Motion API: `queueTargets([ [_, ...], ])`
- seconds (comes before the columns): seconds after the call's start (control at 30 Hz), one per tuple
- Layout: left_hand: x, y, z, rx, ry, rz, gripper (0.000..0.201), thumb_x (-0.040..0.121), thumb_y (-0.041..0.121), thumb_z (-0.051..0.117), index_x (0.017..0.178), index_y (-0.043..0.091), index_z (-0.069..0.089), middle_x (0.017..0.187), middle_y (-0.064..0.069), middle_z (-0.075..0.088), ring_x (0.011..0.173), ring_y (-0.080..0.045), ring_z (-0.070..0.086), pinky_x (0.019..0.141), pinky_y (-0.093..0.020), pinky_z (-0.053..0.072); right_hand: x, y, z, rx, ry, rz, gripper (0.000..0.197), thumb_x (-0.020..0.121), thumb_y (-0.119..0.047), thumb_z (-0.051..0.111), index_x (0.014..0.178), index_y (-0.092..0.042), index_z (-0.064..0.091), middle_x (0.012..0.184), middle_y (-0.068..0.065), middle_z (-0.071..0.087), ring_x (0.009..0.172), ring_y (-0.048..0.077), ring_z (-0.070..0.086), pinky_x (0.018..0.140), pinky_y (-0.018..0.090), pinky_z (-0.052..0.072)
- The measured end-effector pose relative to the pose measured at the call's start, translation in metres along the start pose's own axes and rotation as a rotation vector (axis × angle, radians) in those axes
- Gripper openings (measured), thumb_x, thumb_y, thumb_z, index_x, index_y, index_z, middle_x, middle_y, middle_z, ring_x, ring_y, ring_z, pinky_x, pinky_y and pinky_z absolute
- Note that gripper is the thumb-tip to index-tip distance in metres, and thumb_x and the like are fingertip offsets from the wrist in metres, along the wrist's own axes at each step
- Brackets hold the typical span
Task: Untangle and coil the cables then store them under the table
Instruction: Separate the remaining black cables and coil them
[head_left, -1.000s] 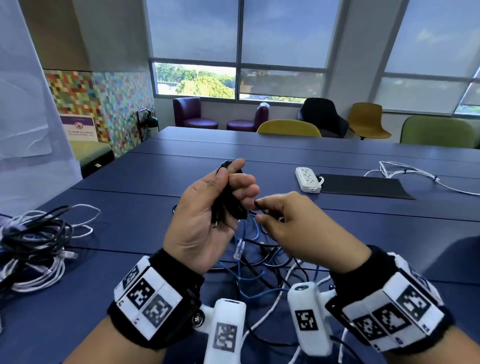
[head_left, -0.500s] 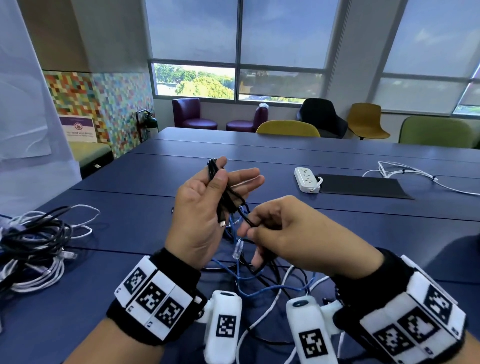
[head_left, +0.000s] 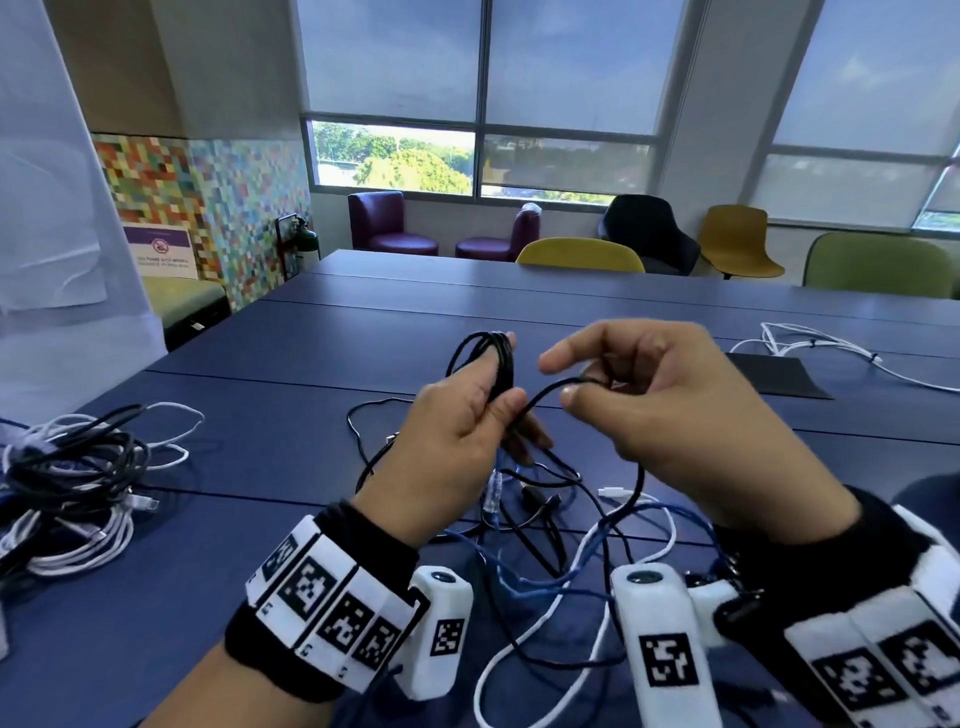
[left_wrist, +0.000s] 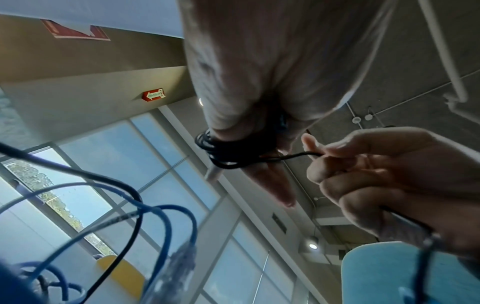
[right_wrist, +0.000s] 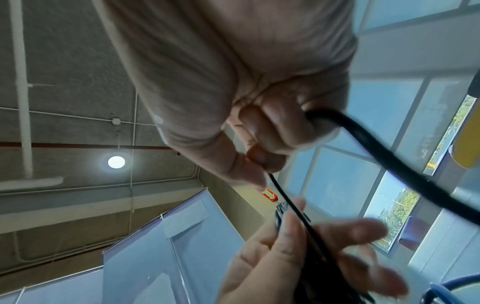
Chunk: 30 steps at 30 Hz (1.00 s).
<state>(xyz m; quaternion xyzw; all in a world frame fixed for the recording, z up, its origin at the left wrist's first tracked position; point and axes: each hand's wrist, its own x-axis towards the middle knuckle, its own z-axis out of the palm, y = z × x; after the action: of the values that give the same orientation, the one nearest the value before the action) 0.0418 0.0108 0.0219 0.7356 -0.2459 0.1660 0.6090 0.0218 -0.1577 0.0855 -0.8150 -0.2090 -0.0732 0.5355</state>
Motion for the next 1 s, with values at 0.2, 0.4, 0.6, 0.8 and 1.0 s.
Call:
queueTargets([
  [0.2, -0.003, 0.007, -0.005, -0.148, -0.159, -0.142, 0.026, 0.096, 0.028, 0.044, 0.105, 0.019, 0.067, 0.051, -0.003, 0.052, 0.055, -0.021, 0.051, 0.079, -0.050, 0.055, 0.010, 0.008, -0.014, 0.008, 0.137, -0.102, 0.015, 0.085, -0.007, 0.072, 0.084, -0.021, 0.075, 0.074, 0.007, 0.067, 0.057, 0.009, 0.047, 0.048, 0.014, 0.035],
  [0.4, -0.004, 0.015, -0.007, -0.725, -0.218, -0.264, 0.034, 0.096, 0.012, 0.047, 0.120, -0.008, 0.060, 0.041, 0.004, 0.026, 0.039, -0.010, 0.019, 0.092, -0.060, 0.050, 0.020, 0.020, -0.014, -0.015, 0.286, -0.140, 0.005, 0.082, -0.012, 0.076, 0.084, -0.016, 0.078, 0.072, 0.012, 0.069, 0.044, 0.001, 0.048, 0.047, 0.009, 0.035],
  [0.6, -0.001, 0.017, -0.013, -1.179, -0.200, -0.238, 0.041, 0.102, 0.017, 0.035, 0.130, -0.011, 0.047, 0.045, 0.008, 0.021, 0.039, -0.006, 0.018, 0.096, -0.050, 0.048, 0.026, 0.040, 0.008, -0.161, 0.069, 0.049, 0.023, 0.097, -0.013, 0.058, 0.107, -0.027, 0.074, 0.057, -0.005, 0.055, 0.037, 0.002, 0.039, 0.041, 0.017, 0.037],
  [0.8, 0.008, 0.017, -0.027, -1.254, 0.116, -0.211, 0.044, 0.102, 0.018, 0.036, 0.136, -0.010, 0.039, 0.054, 0.008, 0.041, 0.042, -0.003, 0.040, 0.090, -0.042, 0.055, 0.017, 0.040, 0.024, -0.592, -0.395, 0.105, 0.019, 0.099, -0.022, 0.050, 0.105, -0.017, 0.068, 0.071, -0.013, 0.056, 0.055, -0.005, 0.050, 0.053, 0.009, 0.036],
  [1.0, 0.010, 0.009, -0.018, -0.874, 0.274, -0.149, 0.025, 0.101, 0.011, 0.038, 0.122, 0.000, 0.044, 0.091, -0.014, 0.073, 0.067, -0.021, 0.070, 0.096, -0.054, 0.050, -0.003, 0.011, 0.027, -0.601, -0.567, 0.011, 0.020, 0.098, -0.021, 0.051, 0.097, -0.021, 0.070, 0.061, -0.013, 0.054, 0.053, -0.005, 0.049, 0.053, 0.008, 0.037],
])
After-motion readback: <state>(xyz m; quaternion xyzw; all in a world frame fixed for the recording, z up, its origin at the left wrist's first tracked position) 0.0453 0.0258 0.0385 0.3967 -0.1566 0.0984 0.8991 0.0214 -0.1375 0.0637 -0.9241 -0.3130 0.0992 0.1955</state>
